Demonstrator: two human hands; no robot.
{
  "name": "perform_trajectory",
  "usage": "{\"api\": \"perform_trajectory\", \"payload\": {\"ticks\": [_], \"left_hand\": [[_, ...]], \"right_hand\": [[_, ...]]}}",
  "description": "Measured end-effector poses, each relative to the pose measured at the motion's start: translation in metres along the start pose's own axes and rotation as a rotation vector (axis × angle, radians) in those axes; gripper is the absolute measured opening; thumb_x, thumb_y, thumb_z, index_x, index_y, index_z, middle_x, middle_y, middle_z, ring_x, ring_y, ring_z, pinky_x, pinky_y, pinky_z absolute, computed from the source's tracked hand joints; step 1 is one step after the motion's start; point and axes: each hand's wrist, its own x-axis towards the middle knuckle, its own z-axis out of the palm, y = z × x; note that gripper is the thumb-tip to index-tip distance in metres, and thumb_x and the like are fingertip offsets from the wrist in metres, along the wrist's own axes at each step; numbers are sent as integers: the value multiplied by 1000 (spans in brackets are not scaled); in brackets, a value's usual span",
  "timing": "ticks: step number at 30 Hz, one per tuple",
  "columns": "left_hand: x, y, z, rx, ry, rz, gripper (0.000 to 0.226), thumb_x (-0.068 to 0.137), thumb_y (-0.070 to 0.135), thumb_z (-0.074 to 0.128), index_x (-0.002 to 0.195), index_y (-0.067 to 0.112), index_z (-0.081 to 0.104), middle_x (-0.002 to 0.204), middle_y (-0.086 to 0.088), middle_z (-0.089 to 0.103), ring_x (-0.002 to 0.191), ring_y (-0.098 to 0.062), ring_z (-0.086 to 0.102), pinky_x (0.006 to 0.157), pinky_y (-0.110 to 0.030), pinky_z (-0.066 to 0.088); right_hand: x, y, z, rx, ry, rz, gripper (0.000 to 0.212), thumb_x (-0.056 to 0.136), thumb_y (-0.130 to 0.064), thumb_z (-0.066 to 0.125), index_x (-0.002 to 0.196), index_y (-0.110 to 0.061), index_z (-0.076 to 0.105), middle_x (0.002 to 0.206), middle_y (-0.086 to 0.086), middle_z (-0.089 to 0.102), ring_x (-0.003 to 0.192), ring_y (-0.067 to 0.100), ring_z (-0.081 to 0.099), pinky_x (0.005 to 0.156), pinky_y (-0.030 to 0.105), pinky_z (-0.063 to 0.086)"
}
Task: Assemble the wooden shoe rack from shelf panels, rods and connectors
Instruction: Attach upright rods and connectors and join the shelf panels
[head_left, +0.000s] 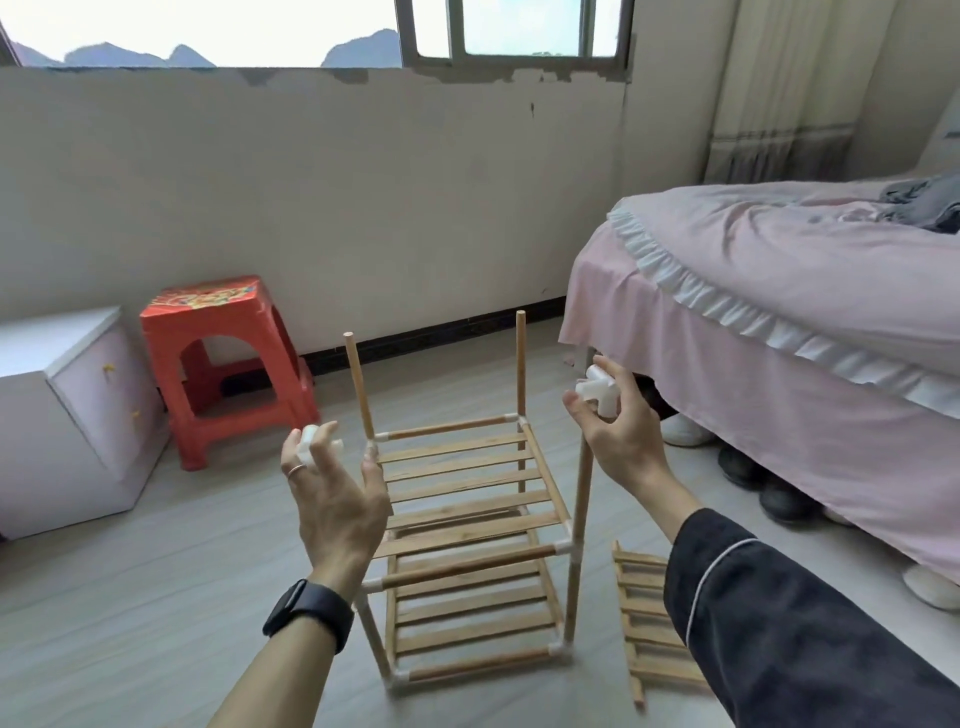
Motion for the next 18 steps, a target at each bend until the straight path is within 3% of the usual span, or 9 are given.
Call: {"api": "perform_trajectory", "payload": {"ticks": [3,6,10,12,13,15,16,18], "left_hand": [[0,1,1,-14,-3,-7,57,90,17,68,137,20,37,146,-20,28,121,-18,35,78,-36,42],[-2,2,1,-14,-10,-14,59,89,15,68,138,21,35,145,-20,29,123,-19,34,79,-37,41],[-3,1,-1,-14,-25,-8,59,90,15,67,138,23,33,145,-19,28,121,-20,39,75,-38,46],[-2,-1,-2,-6,-47,-16,60,90,14,66,139,25,32,144,-18,27,120,-31,45,72,-40,48],[-2,-2,-2,-1,-55,-18,60,90,14,65,139,25,32,144,-18,27,120,-35,47,71,-42,50],[-2,-3,-3,3,-62,-12,61,89,13,64,139,25,32,143,-18,28,120,-37,46,72,-45,52],[-2,-4,-3,2,-63,-10,61,89,13,64,139,25,32,143,-18,28,120,-37,46,72,-46,53],[-2,-4,-3,0,-63,-10,62,89,11,64,140,25,31,143,-17,28,119,-38,46,71,-43,51]], "right_hand": [[-2,-4,3,-14,21,-31,60,90,-51,71,141,-28,51,97,-21,59,86,-19,58,66,-1,42],[-1,-9,6,-71,108,-25,49,90,-57,68,129,-30,56,91,-27,56,80,-11,61,63,3,43],[5,-14,2,-101,179,-38,43,86,-63,70,112,-32,58,87,-21,61,76,-2,61,58,7,44],[9,-16,-3,-63,143,31,47,83,-67,70,113,-32,61,90,-17,66,78,2,64,61,6,47],[12,-17,-5,-22,107,85,47,84,-65,70,114,-30,63,92,-13,69,83,5,66,68,10,52],[19,-16,-9,63,61,183,33,92,-53,67,113,-27,67,92,-8,75,92,13,70,84,32,59],[21,-16,-11,82,60,208,25,95,-46,63,109,-26,68,89,-8,77,91,14,71,83,36,60],[21,-17,-15,92,71,244,27,99,-46,57,97,-24,72,80,-11,77,79,8,72,70,28,57]]}}
